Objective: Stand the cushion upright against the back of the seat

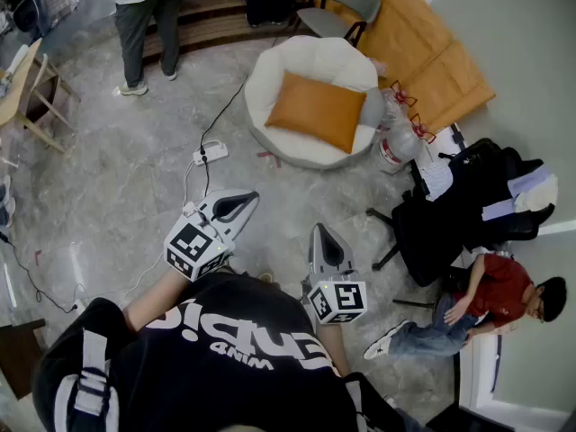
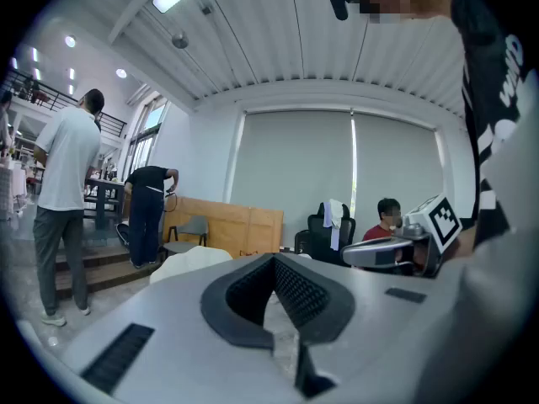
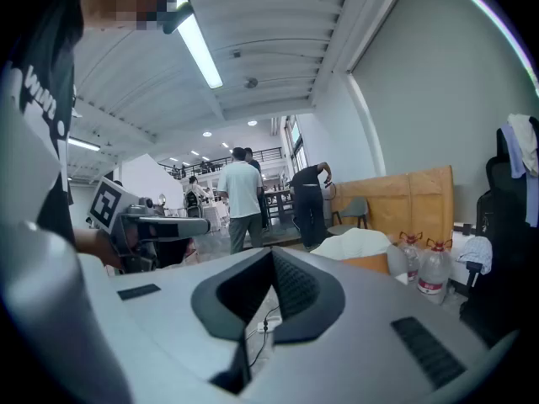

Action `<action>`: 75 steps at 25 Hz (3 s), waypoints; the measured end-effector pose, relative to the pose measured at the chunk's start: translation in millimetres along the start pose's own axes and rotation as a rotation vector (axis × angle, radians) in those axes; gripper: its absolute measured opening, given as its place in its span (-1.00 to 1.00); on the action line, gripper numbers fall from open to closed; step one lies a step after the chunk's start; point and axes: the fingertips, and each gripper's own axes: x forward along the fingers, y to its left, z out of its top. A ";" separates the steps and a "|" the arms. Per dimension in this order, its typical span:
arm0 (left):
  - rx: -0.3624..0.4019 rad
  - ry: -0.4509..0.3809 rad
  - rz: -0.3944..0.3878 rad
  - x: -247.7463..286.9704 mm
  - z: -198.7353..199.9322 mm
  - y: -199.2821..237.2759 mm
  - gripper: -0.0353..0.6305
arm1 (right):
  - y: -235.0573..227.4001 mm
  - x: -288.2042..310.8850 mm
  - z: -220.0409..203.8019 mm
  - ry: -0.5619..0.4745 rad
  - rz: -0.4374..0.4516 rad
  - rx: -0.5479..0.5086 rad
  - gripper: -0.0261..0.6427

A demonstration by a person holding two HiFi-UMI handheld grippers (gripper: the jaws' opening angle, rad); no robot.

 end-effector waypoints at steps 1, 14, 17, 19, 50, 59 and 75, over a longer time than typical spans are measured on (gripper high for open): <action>-0.002 0.002 0.003 0.1 0.7 0.9 -0.88 | -0.2 0.4 -0.2 0.000 -0.001 0.000 -0.86; -0.008 0.008 -0.025 0.1 -0.8 6.9 -0.88 | 2.3 4.7 1.1 -0.002 -0.001 0.016 -0.86; 0.000 0.000 -0.028 -2.6 1.2 13.6 -0.88 | 1.7 5.4 4.3 -0.025 -0.021 0.024 -0.86; -0.003 0.001 -0.033 -8.0 0.2 21.2 -0.88 | 3.9 6.5 4.4 -0.034 -0.046 0.026 -0.86; -0.028 0.039 -0.139 75.1 0.6 90.8 -0.87 | -56.4 61.5 0.9 -0.014 -0.226 0.059 -0.86; -0.015 0.036 -0.112 145.2 20.4 100.5 -0.88 | -118.0 92.7 18.3 -0.013 -0.188 0.063 -0.86; -0.028 0.019 -0.003 237.6 31.9 84.6 -0.87 | -218.1 114.7 31.3 0.008 -0.064 0.041 -0.86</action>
